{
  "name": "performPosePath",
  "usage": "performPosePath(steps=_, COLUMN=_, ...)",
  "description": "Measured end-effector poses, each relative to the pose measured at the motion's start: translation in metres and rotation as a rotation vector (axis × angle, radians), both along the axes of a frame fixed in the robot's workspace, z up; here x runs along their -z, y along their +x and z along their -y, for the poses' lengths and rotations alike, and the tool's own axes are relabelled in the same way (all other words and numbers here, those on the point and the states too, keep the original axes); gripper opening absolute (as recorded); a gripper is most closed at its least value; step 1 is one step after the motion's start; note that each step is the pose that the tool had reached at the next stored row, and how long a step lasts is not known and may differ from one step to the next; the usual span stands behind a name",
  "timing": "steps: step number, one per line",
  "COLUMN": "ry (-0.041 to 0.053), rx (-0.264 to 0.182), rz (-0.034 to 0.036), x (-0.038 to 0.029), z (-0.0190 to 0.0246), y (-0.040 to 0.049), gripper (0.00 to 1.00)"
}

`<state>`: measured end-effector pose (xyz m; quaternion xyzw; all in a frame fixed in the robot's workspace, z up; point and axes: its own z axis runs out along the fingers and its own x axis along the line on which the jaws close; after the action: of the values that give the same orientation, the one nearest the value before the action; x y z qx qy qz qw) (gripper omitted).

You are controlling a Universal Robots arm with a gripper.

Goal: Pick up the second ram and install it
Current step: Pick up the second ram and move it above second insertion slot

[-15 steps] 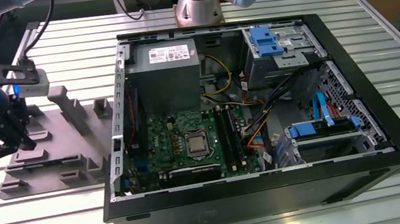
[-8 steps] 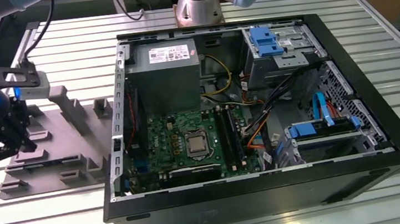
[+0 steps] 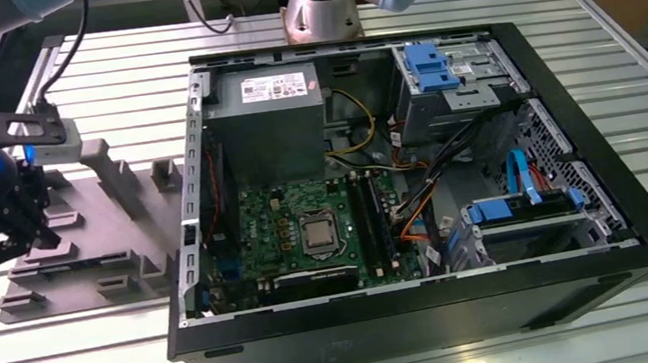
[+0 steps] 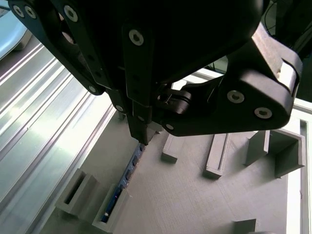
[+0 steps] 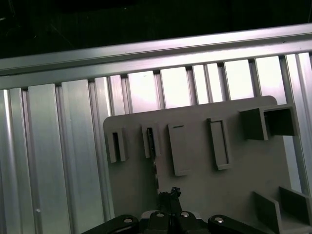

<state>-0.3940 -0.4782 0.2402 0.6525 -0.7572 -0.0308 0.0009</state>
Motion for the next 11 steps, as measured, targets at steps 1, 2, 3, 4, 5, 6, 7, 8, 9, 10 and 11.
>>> performPosePath(steps=1, ry=0.0, rx=0.0, rz=0.0001, x=0.0003, z=0.0001, y=0.0, gripper=0.11)
performPosePath(steps=2, ry=0.0001, rx=0.0, rz=0.0002, x=0.0006, z=0.0001, y=0.0001, gripper=0.11)
performPosePath(steps=3, ry=0.0001, rx=0.0, rz=0.0002, x=0.0009, z=0.0002, y=0.0001, gripper=0.11)
performPosePath(steps=4, ry=0.0001, rx=0.0, rz=0.0002, x=0.0011, z=0.0002, y=0.0001, gripper=0.11)
performPosePath(steps=5, ry=0.0001, rx=-0.001, rz=0.0002, x=0.0014, z=0.0002, y=0.0001, gripper=0.11)
performPosePath(steps=6, ry=0.0002, rx=-0.001, rz=0.0002, x=0.0017, z=0.0002, y=0.0001, gripper=0.11)
performPosePath(steps=7, ry=0.0002, rx=-0.002, rz=0.0002, x=0.002, z=0.0002, y=0.0001, gripper=0.11)
performPosePath(steps=8, ry=0.0001, rx=-0.003, rz=0.0002, x=0.0023, z=0.0002, y=0.0001, gripper=0.11)
performPosePath(steps=9, ry=0.0002, rx=-0.004, rz=0.0002, x=0.0026, z=0.0002, y=0.0001, gripper=0.11)
performPosePath(steps=10, ry=0.0002, rx=-0.004, rz=0.0002, x=0.0029, z=0.0002, y=0.0001, gripper=0.11)
performPosePath(steps=11, ry=0.0001, rx=-0.005, rz=0.0002, x=0.0031, z=0.0002, y=0.0001, gripper=0.11)
